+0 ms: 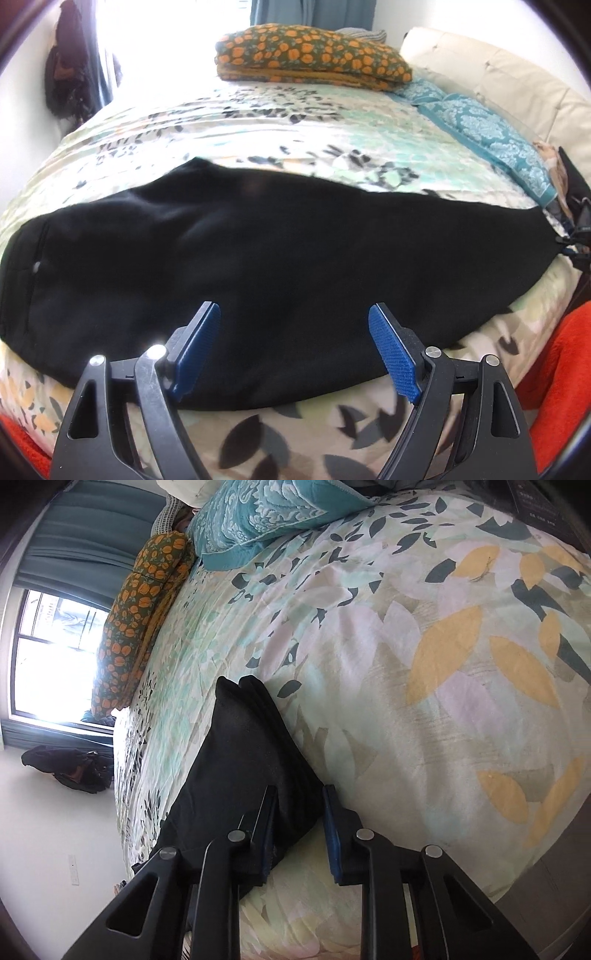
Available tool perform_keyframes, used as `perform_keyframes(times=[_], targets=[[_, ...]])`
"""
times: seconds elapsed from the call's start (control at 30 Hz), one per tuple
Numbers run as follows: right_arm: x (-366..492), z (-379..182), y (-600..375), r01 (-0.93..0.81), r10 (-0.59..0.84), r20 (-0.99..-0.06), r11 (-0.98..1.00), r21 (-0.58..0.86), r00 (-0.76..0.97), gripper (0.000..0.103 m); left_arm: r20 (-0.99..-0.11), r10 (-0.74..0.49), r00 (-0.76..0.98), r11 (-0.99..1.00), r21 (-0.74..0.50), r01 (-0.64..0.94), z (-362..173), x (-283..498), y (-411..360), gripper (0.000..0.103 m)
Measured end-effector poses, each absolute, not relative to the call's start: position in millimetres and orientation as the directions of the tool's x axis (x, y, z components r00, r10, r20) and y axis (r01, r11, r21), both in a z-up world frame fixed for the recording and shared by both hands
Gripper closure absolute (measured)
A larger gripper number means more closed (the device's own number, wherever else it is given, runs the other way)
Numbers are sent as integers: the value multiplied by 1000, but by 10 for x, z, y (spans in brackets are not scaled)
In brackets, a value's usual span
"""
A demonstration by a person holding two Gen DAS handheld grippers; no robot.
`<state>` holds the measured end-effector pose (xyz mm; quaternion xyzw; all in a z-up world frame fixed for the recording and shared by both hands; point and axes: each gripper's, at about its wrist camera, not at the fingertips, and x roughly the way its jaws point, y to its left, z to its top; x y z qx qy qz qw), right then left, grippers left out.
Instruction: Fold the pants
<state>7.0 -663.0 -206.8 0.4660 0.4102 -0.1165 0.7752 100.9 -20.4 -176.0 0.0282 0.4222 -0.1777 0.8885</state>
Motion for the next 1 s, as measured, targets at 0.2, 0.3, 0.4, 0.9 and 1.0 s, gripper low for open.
perform_keyframes(times=[0.2,0.3,0.4,0.9,1.0], targets=[[161,-1525,-5955,386,278,-653,623,680,704,84,-782,-407,472,887,-215,407,-1868,1091,-558,19],[319,-1375,-5323,283,367,-599,632,722,712,84,-771,-422,477,897,-278,344,-1898,1117,-369,20],[561,-1379,-4554,198,457,-556,622,758,694,84,-757,-413,506,907,-292,304,-1865,1125,-88,20],[1256,-2010,-1645,-66,567,-697,794,604,439,36,-749,-323,579,935,-348,72,-1913,1196,884,20],[964,-1759,-1788,-170,504,-742,859,483,442,34,-741,-335,582,930,-360,76,-1851,1201,846,20]])
